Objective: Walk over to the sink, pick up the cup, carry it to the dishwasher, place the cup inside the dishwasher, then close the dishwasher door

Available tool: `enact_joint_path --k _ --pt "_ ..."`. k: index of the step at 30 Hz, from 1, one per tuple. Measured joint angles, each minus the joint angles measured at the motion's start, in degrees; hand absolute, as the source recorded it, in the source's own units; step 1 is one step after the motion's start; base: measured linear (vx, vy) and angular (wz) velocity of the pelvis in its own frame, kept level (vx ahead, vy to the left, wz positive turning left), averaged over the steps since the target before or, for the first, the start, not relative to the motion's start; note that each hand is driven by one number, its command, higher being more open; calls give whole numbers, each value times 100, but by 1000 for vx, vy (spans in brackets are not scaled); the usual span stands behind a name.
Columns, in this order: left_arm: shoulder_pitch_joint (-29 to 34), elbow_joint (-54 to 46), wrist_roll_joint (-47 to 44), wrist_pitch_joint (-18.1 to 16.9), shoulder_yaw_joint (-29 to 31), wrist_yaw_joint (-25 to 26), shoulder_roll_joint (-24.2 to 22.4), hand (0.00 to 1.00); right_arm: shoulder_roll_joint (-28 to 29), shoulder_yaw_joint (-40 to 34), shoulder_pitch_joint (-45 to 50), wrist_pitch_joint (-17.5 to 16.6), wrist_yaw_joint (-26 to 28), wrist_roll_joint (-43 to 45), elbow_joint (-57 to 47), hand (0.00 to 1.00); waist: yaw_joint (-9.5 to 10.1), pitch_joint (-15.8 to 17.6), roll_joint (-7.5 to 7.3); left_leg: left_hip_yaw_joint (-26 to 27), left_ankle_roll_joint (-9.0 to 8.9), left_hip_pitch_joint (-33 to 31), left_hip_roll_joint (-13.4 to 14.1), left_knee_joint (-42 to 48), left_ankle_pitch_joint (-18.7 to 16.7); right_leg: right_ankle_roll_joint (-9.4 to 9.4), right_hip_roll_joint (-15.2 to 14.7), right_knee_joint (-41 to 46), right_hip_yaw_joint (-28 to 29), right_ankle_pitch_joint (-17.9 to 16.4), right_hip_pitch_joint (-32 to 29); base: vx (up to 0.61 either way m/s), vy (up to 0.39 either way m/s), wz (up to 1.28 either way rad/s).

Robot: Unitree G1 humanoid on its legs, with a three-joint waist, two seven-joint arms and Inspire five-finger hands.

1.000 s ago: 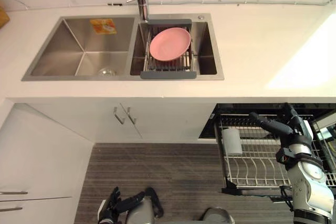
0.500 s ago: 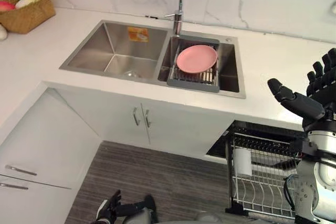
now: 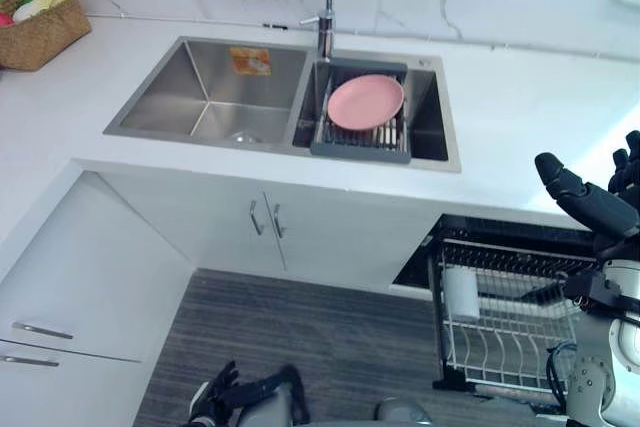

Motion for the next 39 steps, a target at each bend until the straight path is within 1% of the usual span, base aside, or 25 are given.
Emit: enact_joint_path --k 2,3,4,5,7,8,9,11,12,13,15,17,18,19,20,21,23,25,26,27,28,30,31,36,39 --pt "40 -16 5 -10 9 -213 -15 100 -2 -18 76 0 -43 4 -15 100 -19 -20 59 -31 -56 17 115 55 8 -46 63 20 -9 -26 65 -50 -66 -2" --pt "76 -62 8 -10 14 -315 -10 100 0 -19 77 -2 -92 2 -73 100 -18 19 -4 -9 -203 115 103 -48 91 -78 36 29 38 -41 128 -25 -77 -9" --pt "103 -100 7 -27 27 -356 3 100 -4 -17 73 -16 -111 -7 -120 100 -10 37 -35 -8 -431 116 83 -25 72 -88 -1 17 82 -44 159 -32 -75 -17" --pt "148 -150 8 -40 7 -367 -2 100 -23 -8 60 -75 -134 -9 -129 100 -10 36 -38 -91 -494 120 14 -184 51 -87 -41 0 130 -45 191 -29 -40 -24" --pt "262 -239 4 -163 -39 -411 -38 100 -20 26 -13 -108 -210 -12 -114 100 16 33 -33 -527 -601 112 -154 -698 299 -75 -87 -32 306 -72 237 -5 40 -46" --pt "311 -262 8 -291 -40 -414 -72 100 -21 130 -94 -112 -212 -27 -113 100 64 31 -30 -701 -645 198 -253 -852 579 -66 -97 -75 542 -86 247 88 158 -73" --pt "333 -259 8 -344 -65 -405 -72 100 -6 278 -134 -141 -215 -64 -110 100 70 23 -87 -647 -479 275 -324 -899 518 -65 -126 -102 772 -110 230 148 181 -83" --pt "354 -257 -2 -473 -160 -284 5 100 -90 698 -266 -226 -200 -259 -107 100 -11 -12 -144 -528 -170 196 -366 -367 55 30 -195 -43 1095 -230 184 169 162 -59" --pt "354 -258 -8 -469 -162 -271 13 100 -87 723 -266 -236 -191 -277 -107 100 -7 -53 -154 -492 -150 170 -376 -226 -73 65 -235 -9 1133 -276 185 192 188 -31" --pt "352 -261 -19 -446 -164 -269 36 100 -87 734 -265 -236 -188 -369 -107 100 -1 -153 -184 -436 -60 134 -434 -26 -277 39 -319 42 1217 -384 188 184 166 -12" --pt "356 -265 14 -428 -167 -270 63 100 -87 701 -262 -239 -169 -380 -107 100 -4 -296 -235 -346 28 159 -561 21 -470 81 -409 315 1288 -360 83 254 182 -9" --pt "354 -275 25 -428 -167 -279 101 100 -81 677 -268 -238 -111 -360 -106 100 8 -382 -268 -238 115 313 -649 -140 -519 119 -470 1194 1302 -332 -353 308 177 -19" --pt "350 -281 28 -426 -168 -280 150 100 -65 689 -291 -237 -55 -360 -107 100 30 -380 -360 -135 150 519 -703 -321 -542 296 -533 2005 1236 -184 -750 252 130 -35" --pt "346 -286 35 -392 -204 -270 217 100 -31 701 -322 -238 25 -360 -97 100 33 -377 -449 -31 189 797 -737 -550 -568 313 -611 2853 1130 153 -1100 242 111 -39" --pt "345 -286 42 -345 -241 -261 244 100 -17 722 -332 -238 54 -361 -75 100 34 -390 -470 9 205 961 -734 -665 -576 248 -661 3187 1052 203 -1244 237 87 -39" --pt "346 -283 106 -271 -267 -199 247 100 -7 793 -368 -238 87 -363 -21 100 21 -405 -469 100 222 1304 -696 -871 -591 82 -706 3510 787 66 -1448 270 87 -36" --pt "328 -285 142 -221 -332 -79 246 100 -1 857 -370 -240 209 -373 2 100 -10 -516 -446 163 216 1545 -592 -1110 -587 -25 -657 3158 249 -52 -1720 226 48 -22" --pt "193 -274 149 -188 -355 -15 268 100 -7 860 -363 -297 349 -361 1 100 -46 -570 -488 142 182 1710 -501 -1238 -579 -37 -477 1899 -171 -3 -1863 237 -16 1" --pt "165 -274 173 -181 -366 24 256 100 -7 859 -362 -312 392 -361 1 100 -53 -578 -504 118 175 1741 -496 -1234 -582 -51 -456 1561 -226 107 -1861 218 -72 11" --pt "144 -284 254 -173 -362 112 218 100 -8 867 -362 -336 476 -360 0 100 -51 -618 -578 87 76 1808 -536 -1207 -626 -188 -424 919 -270 739 -1840 232 -109 17" --pt "103 -267 277 -167 -352 217 203 100 -66 854 -346 -381 530 -358 -5 100 -49 -638 -599 -57 -177 1923 -572 -1220 -808 -55 -403 718 -307 1266 -1777 240 -121 10" --pt "77 -257 427 -149 -311 402 20 100 -103 834 -266 -386 542 -347 3 100 -13 -699 -450 -186 -236 1934 -377 -1268 -839 -79 -206 455 -417 1272 -1600 194 -121 10" --pt "73 -255 469 -148 -314 462 -31 100 -105 812 -237 -385 543 -342 3 100 -20 -713 -425 -229 -248 1934 -335 -1312 -836 -91 -161 362 -468 1281 -1546 142 -109 21" --pt "16 -228 518 -100 -148 583 -274 100 -105 684 -211 -386 545 -357 -155 100 50 -707 -404 -364 -369 2082 -198 -1559 -744 -128 51 -219 -679 1424 -1147 91 -46 14" --pt "19 -225 568 -268 -38 819 -355 100 -104 699 -218 -386 588 -357 -162 100 169 -697 -388 -347 -372 2058 -177 -1461 -763 -104 54 -231 -660 1400 -1137 5 4 2"
